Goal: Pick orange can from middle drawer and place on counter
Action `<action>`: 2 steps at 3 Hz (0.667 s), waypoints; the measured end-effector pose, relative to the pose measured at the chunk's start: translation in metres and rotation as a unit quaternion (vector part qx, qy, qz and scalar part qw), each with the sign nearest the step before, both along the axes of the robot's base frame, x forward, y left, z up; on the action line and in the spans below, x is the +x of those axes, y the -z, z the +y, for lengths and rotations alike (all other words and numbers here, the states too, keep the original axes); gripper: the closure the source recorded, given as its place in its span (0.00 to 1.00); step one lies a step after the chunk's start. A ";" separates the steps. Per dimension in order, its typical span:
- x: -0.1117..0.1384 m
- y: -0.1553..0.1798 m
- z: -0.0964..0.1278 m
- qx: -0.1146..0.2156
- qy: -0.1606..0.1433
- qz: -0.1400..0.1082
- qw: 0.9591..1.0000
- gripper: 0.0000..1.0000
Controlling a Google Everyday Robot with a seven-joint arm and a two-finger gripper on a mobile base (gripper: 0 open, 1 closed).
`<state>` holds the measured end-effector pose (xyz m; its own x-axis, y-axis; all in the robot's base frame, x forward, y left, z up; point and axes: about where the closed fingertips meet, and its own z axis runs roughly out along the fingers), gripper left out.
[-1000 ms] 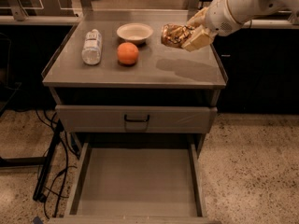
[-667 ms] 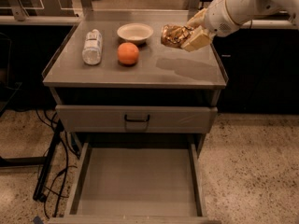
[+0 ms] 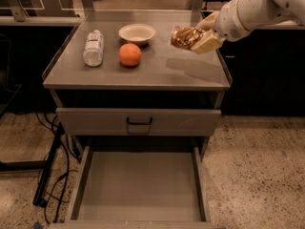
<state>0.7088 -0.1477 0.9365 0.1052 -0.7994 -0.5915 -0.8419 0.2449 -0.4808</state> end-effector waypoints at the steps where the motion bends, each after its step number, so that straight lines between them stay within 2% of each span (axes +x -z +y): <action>1: -0.058 0.011 -0.028 0.006 0.021 -0.019 1.000 1.00; 2: -0.068 0.035 -0.042 0.001 0.029 0.003 1.000 1.00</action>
Offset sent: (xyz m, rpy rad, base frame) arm -0.0437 -0.0163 0.0008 0.0140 -0.0497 -0.0242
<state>0.6403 -0.1894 0.9017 0.0545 -0.8034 -0.5929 -0.8289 0.2947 -0.4754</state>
